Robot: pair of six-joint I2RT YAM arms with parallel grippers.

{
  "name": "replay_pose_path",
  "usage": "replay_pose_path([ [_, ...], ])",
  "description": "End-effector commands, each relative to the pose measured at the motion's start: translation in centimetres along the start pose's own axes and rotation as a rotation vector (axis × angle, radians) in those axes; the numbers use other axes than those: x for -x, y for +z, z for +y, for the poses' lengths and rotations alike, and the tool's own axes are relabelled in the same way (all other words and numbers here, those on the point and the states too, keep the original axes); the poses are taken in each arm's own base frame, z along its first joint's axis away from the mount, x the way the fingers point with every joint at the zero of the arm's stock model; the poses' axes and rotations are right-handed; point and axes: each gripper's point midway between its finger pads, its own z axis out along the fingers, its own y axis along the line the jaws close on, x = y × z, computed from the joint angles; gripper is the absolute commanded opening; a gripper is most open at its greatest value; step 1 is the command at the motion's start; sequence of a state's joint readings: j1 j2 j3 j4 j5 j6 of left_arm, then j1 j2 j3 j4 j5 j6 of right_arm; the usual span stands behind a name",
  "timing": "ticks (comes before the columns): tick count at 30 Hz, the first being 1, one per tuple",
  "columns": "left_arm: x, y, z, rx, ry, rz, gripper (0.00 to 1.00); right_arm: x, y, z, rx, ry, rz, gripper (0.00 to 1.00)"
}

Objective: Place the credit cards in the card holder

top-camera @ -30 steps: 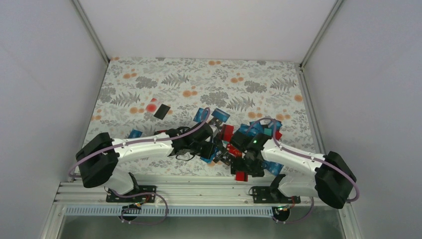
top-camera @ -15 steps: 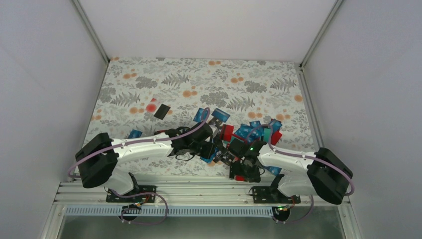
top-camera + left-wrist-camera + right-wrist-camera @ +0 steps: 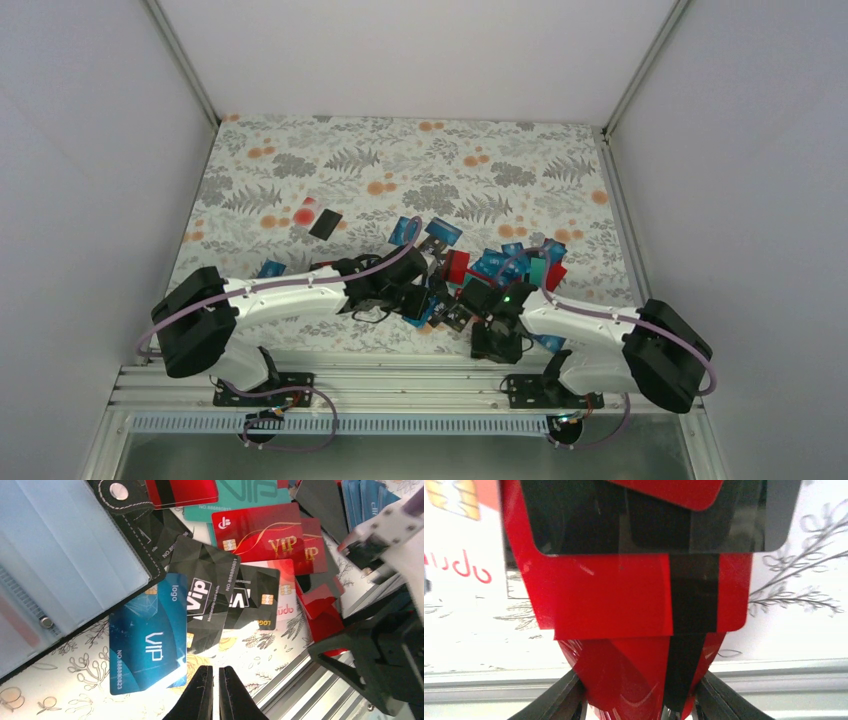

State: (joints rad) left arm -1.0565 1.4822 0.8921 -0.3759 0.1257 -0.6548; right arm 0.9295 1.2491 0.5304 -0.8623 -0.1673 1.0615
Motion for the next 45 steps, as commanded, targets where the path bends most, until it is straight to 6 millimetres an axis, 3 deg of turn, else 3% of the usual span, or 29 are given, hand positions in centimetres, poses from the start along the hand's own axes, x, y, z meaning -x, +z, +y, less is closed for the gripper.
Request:
replay_pose_path([
  [1,2.1,-1.7,-0.9,0.016,0.007,-0.048,0.05,1.4,-3.3,2.2,0.054,-0.057,-0.089,0.44],
  [5,4.6,-4.5,-1.3,0.033,-0.006,-0.107,0.06,1.4,-8.0,6.1,0.185,-0.162,-0.1,0.44],
  [12,8.3,-11.0,1.8,0.01,-0.144,-0.259,0.2,3.4,-16.6,12.9,0.404,-0.286,-0.253,0.49],
  [18,10.7,-16.4,1.7,-0.12,-0.183,-0.4,0.39,5.6,-20.5,17.9,0.529,-0.404,-0.389,0.5],
  [23,11.9,-19.5,0.3,-0.26,-0.172,-0.473,0.45,7.1,-23.2,20.4,0.562,-0.496,-0.499,0.5],
  [32,11.3,-19.1,-0.4,-0.369,-0.146,-0.454,0.41,7.3,-25.3,21.4,0.596,-0.57,-0.566,0.5],
  [38,11.3,-19.8,-1.0,-0.406,-0.123,-0.477,0.24,7.0,-25.4,21.8,0.619,-0.593,-0.565,0.5],
  [45,11.5,-19.0,-1.2,-0.425,-0.123,-0.46,0.04,6.9,-26.2,22.1,0.642,-0.601,-0.582,0.51],
])
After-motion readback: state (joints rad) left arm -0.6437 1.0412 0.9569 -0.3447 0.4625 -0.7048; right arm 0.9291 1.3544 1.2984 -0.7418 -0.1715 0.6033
